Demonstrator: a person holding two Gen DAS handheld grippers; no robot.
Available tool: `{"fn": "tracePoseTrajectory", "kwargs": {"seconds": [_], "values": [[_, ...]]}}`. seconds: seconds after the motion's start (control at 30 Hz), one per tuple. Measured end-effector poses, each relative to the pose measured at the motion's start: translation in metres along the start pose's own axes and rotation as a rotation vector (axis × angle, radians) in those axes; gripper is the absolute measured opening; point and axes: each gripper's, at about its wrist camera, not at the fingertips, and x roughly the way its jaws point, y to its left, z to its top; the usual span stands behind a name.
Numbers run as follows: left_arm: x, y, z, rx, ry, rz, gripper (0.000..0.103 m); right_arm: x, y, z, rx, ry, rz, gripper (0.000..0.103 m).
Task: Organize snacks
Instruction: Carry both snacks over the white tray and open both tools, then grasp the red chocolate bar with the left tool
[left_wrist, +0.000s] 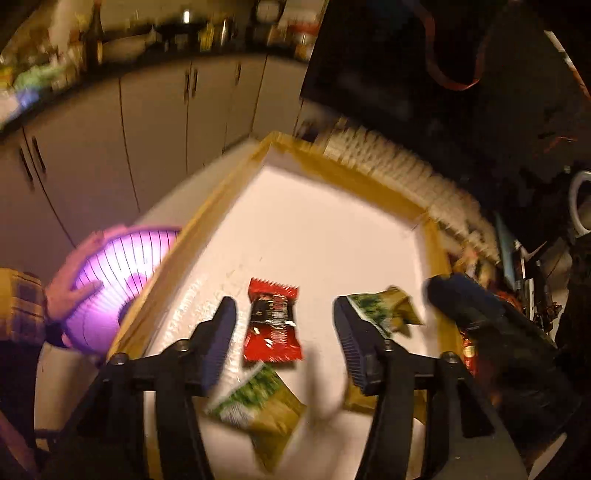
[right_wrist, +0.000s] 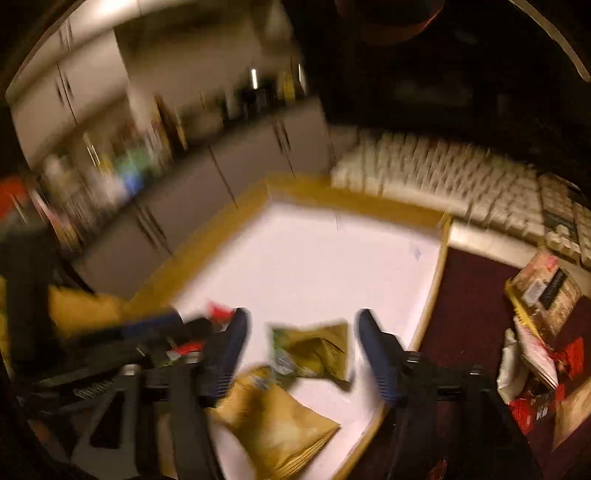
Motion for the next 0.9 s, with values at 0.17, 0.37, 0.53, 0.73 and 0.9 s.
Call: {"fn": "tracePoseTrajectory", "kwargs": {"seconds": [0.17,0.37,0.53,0.73,0.9], "values": [[-0.041,-0.036,-0.034,0.070,-0.091,-0.040,0.072,-0.060,-0.037,-0.037,0.113,-0.074,-0.004,0.084],[-0.047,-0.098,-0.064,0.224,-0.003,-0.185,0.072,-0.119,-0.110,-0.086,0.290,-0.073,-0.028,0.084],[-0.030,-0.153,-0.067,0.354,0.055,-0.169,0.072,-0.145,-0.163,-0.098,0.411,-0.091,-0.124,0.079],[0.005,-0.212,-0.072,0.574,0.138,-0.131,0.072,-0.147,-0.183,-0.104,0.462,-0.065,-0.218,0.070],[0.034,-0.222,-0.061,0.610,0.212,-0.106,0.069,-0.141,-0.184,-0.108,0.451,-0.044,-0.249,0.066]]}}
